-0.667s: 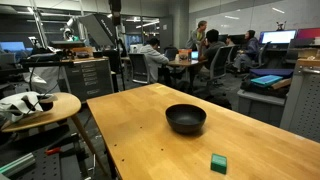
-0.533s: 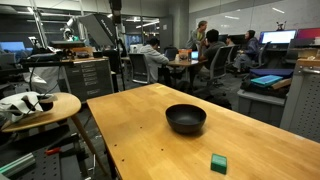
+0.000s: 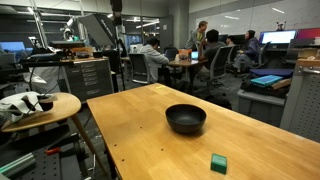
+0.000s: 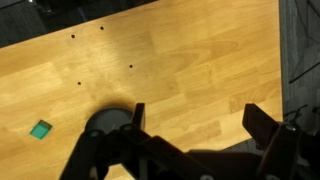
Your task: Put the block in the bowl
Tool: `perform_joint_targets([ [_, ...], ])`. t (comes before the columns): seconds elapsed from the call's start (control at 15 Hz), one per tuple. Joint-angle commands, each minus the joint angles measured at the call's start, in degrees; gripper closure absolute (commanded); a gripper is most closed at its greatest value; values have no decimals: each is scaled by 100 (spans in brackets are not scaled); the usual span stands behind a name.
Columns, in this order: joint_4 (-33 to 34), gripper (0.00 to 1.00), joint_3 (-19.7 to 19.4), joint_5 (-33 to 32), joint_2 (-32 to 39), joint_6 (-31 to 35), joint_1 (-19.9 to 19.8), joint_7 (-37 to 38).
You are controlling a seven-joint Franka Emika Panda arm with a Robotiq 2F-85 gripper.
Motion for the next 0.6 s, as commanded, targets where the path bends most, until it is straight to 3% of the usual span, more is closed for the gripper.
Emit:
perform_joint_targets([
  [0.0, 69, 0, 207, -348, 262, 335, -316, 687],
  [0.27, 5, 0, 132, -748, 569, 707, -606, 1276],
  [0.53, -81, 0, -182, -905, 836, 874, -926, 1361],
])
